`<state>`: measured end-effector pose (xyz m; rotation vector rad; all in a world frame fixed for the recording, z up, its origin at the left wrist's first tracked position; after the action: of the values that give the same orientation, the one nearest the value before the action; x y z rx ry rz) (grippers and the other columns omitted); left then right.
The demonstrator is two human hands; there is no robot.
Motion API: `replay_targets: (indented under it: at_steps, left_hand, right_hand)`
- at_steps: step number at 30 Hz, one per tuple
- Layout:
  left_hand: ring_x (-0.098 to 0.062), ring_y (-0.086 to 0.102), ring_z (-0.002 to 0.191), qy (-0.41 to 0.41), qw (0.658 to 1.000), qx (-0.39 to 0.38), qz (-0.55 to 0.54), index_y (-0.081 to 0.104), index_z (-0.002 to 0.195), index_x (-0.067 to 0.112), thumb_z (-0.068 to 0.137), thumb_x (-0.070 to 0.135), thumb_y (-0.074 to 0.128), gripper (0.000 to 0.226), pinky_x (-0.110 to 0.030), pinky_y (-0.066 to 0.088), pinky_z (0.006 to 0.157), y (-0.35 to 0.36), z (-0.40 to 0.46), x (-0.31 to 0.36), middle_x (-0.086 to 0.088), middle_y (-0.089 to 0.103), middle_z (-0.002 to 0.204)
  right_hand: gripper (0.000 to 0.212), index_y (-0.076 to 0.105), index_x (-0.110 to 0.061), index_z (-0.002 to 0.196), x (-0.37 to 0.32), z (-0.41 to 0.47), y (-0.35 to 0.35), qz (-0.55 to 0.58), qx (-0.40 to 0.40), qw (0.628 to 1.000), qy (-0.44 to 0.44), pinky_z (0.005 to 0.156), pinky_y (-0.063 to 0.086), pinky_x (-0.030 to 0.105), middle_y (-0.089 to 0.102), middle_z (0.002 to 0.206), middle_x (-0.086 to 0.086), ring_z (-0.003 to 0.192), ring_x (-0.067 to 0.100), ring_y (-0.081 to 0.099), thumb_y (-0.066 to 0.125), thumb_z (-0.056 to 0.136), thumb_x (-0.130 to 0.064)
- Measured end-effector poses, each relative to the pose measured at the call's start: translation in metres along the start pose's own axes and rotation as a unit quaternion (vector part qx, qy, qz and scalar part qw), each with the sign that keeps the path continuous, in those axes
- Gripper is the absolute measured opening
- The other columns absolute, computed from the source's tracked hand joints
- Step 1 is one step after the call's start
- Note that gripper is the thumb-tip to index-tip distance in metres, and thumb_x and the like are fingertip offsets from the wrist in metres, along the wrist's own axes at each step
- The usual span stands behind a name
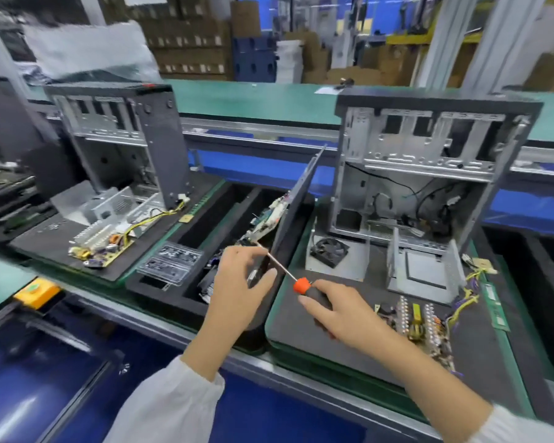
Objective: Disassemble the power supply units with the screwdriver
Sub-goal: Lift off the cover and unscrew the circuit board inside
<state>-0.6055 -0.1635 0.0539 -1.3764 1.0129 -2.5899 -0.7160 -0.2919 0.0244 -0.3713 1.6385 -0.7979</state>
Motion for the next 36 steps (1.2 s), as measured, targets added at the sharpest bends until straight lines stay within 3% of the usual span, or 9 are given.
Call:
replay_targets:
  at_steps: [4, 7, 9, 12, 18, 22, 25, 29, 36]
  left_hand:
    - [-0.018, 0.065, 0.100, -0.247, 0.932, -0.084, -0.251, 0.064, 0.109, 0.014, 0.082, 0.044, 0.068, 0.041, -0.024, 0.052, 0.082, 0.001, -0.042, -0.052, -0.013, 0.065, 0.115]
    - [-0.026, 0.068, 0.097, -0.297, 0.856, -0.151, -0.395, 0.070, 0.107, 0.011, 0.089, 0.041, 0.063, 0.036, -0.033, 0.055, 0.080, -0.004, -0.067, -0.064, -0.017, 0.071, 0.108]
    - [-0.022, 0.069, 0.092, -0.290, 0.850, -0.150, -0.412, 0.069, 0.111, 0.016, 0.090, 0.035, 0.064, 0.029, -0.033, 0.055, 0.078, -0.024, -0.074, -0.076, -0.012, 0.072, 0.106]
    - [-0.017, 0.068, 0.083, -0.292, 0.846, -0.139, -0.424, 0.068, 0.115, 0.018, 0.096, 0.028, 0.060, 0.023, -0.034, 0.054, 0.074, -0.064, -0.078, -0.104, -0.011, 0.072, 0.103]
    - [-0.027, 0.063, 0.086, -0.318, 0.832, -0.093, -0.445, 0.061, 0.119, 0.003, 0.097, 0.021, 0.057, 0.029, -0.048, 0.051, 0.081, -0.163, -0.079, -0.180, -0.016, 0.069, 0.103]
    - [-0.026, 0.067, 0.084, -0.329, 0.832, -0.055, -0.444, 0.059, 0.114, -0.002, 0.099, 0.019, 0.052, 0.027, -0.041, 0.054, 0.077, -0.211, -0.074, -0.217, -0.020, 0.069, 0.102]
    - [-0.040, 0.065, 0.101, -0.340, 0.830, -0.008, -0.441, 0.055, 0.117, -0.002, 0.101, 0.023, 0.049, 0.030, -0.046, 0.055, 0.086, -0.248, -0.065, -0.256, -0.021, 0.069, 0.112]
    - [-0.030, 0.070, 0.098, -0.355, 0.816, 0.034, -0.454, 0.057, 0.118, 0.000, 0.100, 0.027, 0.050, 0.033, -0.043, 0.057, 0.084, -0.283, -0.049, -0.308, -0.014, 0.073, 0.106]
    - [-0.031, 0.071, 0.085, -0.415, 0.786, 0.123, -0.442, 0.061, 0.111, 0.004, 0.097, 0.031, 0.057, 0.031, -0.038, 0.059, 0.068, -0.336, 0.006, -0.428, -0.017, 0.073, 0.102]
  right_hand:
    - [0.007, 0.053, -0.013, 0.094, -0.033, -0.002, 0.048, 0.149, -0.054, 0.987, 0.033, 0.050, 0.046, 0.025, 0.059, 0.069, 0.003, 0.053, 0.014, 0.056, 0.049, 0.095, -0.019]
    - [0.012, 0.054, -0.021, 0.104, -0.066, 0.004, 0.082, 0.175, -0.064, 0.982, 0.022, 0.057, 0.049, 0.023, 0.062, 0.080, -0.002, 0.065, 0.010, 0.057, 0.046, 0.096, -0.016]
    - [0.015, 0.051, -0.033, 0.107, -0.087, 0.012, 0.102, 0.154, -0.045, 0.987, 0.004, 0.067, 0.049, 0.015, 0.062, 0.094, -0.013, 0.076, -0.003, 0.059, 0.048, 0.097, -0.023]
    - [0.015, 0.047, -0.030, 0.108, -0.120, 0.026, 0.138, 0.169, -0.022, 0.985, 0.000, 0.060, 0.047, 0.007, 0.061, 0.096, -0.016, 0.073, -0.017, 0.058, 0.053, 0.095, -0.026]
    - [0.014, 0.046, -0.025, 0.097, -0.202, 0.064, 0.221, 0.139, 0.008, 0.990, -0.023, 0.048, 0.045, 0.013, 0.063, 0.084, -0.002, 0.058, -0.003, 0.060, 0.059, 0.091, -0.027]
    - [0.021, 0.040, -0.025, 0.101, -0.237, 0.086, 0.259, 0.104, 0.006, 0.994, -0.028, 0.050, 0.048, 0.017, 0.064, 0.084, -0.003, 0.056, 0.003, 0.062, 0.057, 0.092, -0.034]
    - [0.023, 0.036, -0.030, 0.098, -0.260, 0.111, 0.292, 0.086, -0.003, 0.996, -0.038, 0.054, 0.046, 0.012, 0.061, 0.094, -0.011, 0.068, -0.006, 0.060, 0.057, 0.092, -0.038]
    - [0.026, 0.038, -0.029, 0.100, -0.288, 0.160, 0.333, 0.025, -0.063, 0.996, -0.063, 0.059, 0.045, 0.008, 0.058, 0.093, -0.017, 0.073, -0.012, 0.056, 0.058, 0.091, -0.043]
    - [0.037, 0.039, -0.025, 0.103, -0.344, 0.286, 0.399, -0.105, -0.136, 0.976, -0.137, 0.069, 0.052, 0.037, 0.062, 0.088, -0.006, 0.077, 0.014, 0.061, 0.051, 0.089, -0.057]
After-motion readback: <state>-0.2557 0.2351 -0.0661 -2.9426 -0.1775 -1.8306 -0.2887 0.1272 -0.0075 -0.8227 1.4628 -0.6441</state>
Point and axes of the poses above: each hand's wrist, its own z-axis towards the middle knuckle, its own y-axis out of the palm, x = y × z, the point moved 8 cm from there along z, towards the middle knuckle
